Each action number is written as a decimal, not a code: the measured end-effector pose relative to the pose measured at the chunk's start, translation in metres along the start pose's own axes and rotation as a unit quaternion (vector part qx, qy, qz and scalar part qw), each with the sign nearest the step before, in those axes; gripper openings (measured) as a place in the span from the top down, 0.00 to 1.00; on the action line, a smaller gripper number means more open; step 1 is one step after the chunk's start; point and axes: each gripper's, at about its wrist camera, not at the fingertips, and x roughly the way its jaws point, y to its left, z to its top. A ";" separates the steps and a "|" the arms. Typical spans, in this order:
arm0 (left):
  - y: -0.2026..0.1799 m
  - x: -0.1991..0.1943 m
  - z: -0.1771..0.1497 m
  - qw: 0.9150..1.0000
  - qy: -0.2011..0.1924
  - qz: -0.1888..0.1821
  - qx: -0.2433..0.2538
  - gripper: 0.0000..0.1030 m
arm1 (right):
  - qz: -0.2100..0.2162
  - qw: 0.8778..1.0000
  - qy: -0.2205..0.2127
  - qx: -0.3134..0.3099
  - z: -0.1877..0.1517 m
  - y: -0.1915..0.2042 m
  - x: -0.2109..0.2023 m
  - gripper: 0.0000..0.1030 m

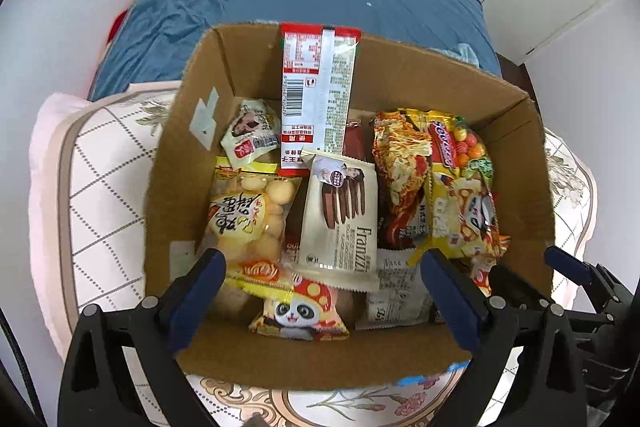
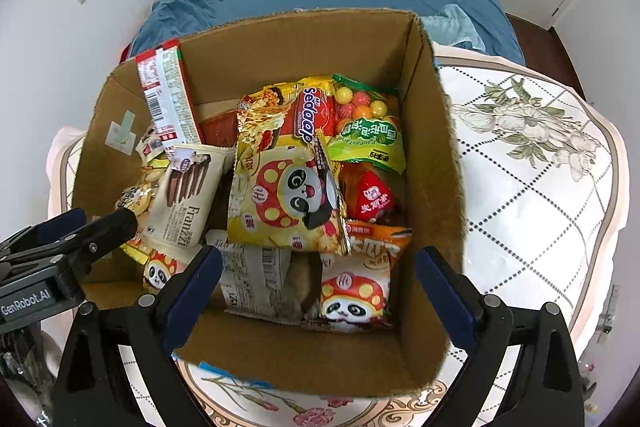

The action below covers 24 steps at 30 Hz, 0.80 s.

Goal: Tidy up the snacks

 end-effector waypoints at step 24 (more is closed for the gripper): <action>-0.037 -0.156 -0.134 0.978 -0.199 0.051 0.042 0.03 | 0.007 0.985 -0.171 -0.010 -0.137 -0.005 -0.161 0.03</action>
